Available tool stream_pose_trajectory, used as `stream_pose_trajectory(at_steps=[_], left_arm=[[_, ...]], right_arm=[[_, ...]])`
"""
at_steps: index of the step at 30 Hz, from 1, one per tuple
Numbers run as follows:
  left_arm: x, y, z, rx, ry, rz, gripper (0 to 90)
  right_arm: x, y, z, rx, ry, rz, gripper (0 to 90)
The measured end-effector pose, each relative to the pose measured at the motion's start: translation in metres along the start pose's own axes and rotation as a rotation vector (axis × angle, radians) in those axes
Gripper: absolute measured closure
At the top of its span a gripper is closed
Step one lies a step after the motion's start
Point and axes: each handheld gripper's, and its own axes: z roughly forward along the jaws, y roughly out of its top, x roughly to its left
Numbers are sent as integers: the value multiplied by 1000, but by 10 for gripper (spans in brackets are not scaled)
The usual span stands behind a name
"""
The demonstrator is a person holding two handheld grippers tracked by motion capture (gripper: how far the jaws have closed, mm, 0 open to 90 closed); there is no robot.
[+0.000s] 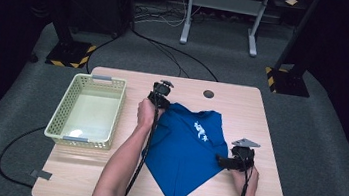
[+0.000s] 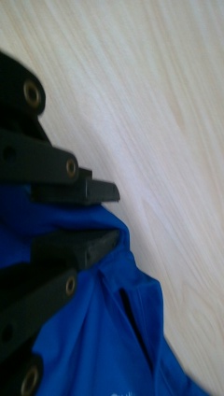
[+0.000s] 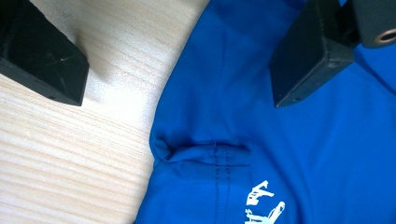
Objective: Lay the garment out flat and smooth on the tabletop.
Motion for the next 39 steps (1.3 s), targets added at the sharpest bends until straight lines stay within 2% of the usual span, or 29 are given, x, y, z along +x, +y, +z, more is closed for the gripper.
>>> stream_pose_trajectory(at_steps=[2, 3, 4, 5, 8, 10, 12, 19, 23, 24, 25, 26, 27, 30, 31, 32, 33, 34, 35, 39], left_arm=[[2, -2, 1, 4, 6, -9, 688], [2, -3, 0, -4, 12, -21, 630], [2, -4, -3, -9, 9, -24, 534], [2, -6, -6, -17, 8, -25, 534], [-3, -11, -18, -56, 2, -8, 427], [-9, -15, -28, -84, -7, 2, 357], [-17, -21, -35, -113, -24, 13, 340], [-52, -45, -34, -106, -106, 84, 266], [-71, -72, -41, -125, -150, 117, 229], [-75, -80, -44, -129, -149, 134, 220], [-82, -98, -51, -135, -147, 160, 205], [-82, -98, -51, -135, -147, 160, 202], [-84, -106, -54, -144, -137, 170, 202], [-85, -133, -64, -156, -119, 173, 183], [-84, -141, -66, -162, -121, 167, 181], [-84, -157, -70, -178, -112, 145, 169], [-84, -157, -70, -178, -112, 145, 163], [-84, -163, -71, -184, -116, 131, 163], [-86, -169, -71, -184, -106, 137, 156], [-92, -185, -66, -185, -110, 127, 145]], right_arm=[[0, 0, 0, 0, 0, 0, 38], [0, 0, 0, 0, 0, 0, 38], [0, 0, 0, 0, 0, 0, 38], [0, 0, 0, 0, 0, 0, 38], [0, 0, 0, 0, 0, 0, 38], [0, 0, 0, 0, 0, 0, 38], [0, 0, 0, 0, 0, 0, 38], [0, 0, 0, 0, -1, 0, 39], [0, 0, 0, -1, -1, 0, 39], [0, 0, 0, -1, -1, 0, 39], [0, 0, 0, -1, -1, 1, 40], [0, 0, 0, -1, -1, 1, 40], [0, 0, 0, -1, -1, 1, 40], [0, 0, 0, -1, -1, 0, 40], [0, 0, 0, -2, -2, 0, 41], [0, 0, 0, -1, -1, -1, 41], [0, 0, 0, -1, -1, -1, 41], [0, 0, 0, -1, -2, -2, 41], [1, 0, -1, -1, -2, -1, 41], [1, -1, -1, -1, -3, 0, 41]])
